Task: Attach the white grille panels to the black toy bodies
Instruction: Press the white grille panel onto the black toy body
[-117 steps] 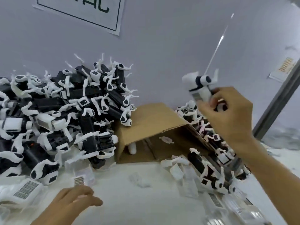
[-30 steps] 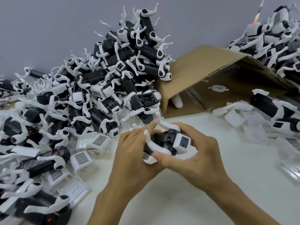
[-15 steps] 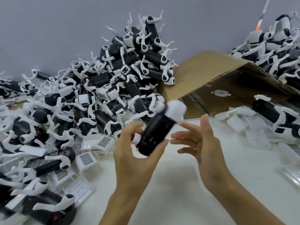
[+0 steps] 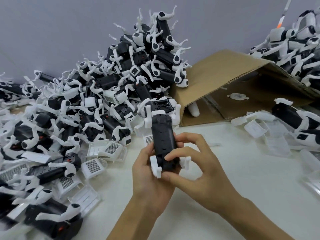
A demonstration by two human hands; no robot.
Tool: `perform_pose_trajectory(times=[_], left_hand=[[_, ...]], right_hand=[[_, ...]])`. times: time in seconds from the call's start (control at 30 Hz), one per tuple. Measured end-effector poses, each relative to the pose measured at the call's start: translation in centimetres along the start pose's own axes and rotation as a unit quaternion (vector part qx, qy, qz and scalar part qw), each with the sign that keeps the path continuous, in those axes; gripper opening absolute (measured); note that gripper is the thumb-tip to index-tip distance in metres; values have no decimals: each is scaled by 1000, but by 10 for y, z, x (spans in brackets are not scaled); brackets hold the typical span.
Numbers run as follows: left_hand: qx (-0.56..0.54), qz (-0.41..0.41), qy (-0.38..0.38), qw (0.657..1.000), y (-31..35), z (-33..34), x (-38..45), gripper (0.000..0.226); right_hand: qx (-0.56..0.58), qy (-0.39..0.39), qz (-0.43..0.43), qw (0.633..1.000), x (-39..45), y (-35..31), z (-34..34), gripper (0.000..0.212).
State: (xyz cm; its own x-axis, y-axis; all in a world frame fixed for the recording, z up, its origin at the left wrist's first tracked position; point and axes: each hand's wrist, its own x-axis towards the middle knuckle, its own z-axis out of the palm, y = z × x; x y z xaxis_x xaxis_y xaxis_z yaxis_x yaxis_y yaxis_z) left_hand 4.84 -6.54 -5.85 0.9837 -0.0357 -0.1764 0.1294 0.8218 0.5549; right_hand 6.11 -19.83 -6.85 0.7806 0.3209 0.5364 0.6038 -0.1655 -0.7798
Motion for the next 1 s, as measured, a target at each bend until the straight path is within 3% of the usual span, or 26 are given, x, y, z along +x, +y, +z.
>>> perform_pose_trajectory(times=[0.27,0.67,0.9,1.0], left_hand=[[10,26,0,1000,-4,3,-3,45],[29,44,-24,998,-3,2,-4,47],[14,58,-10,998,-5,2,-4,48],[15,47,-3,999,-4,2,-4,46]], right_hand=[[-1,25,-16,1000,0,-1,1,21],[-13,84,-28,996,-2,-4,7,20],[4,63,-4,998,-2,-4,8,28],[25,43,2,999,-2,-3,7,22]])
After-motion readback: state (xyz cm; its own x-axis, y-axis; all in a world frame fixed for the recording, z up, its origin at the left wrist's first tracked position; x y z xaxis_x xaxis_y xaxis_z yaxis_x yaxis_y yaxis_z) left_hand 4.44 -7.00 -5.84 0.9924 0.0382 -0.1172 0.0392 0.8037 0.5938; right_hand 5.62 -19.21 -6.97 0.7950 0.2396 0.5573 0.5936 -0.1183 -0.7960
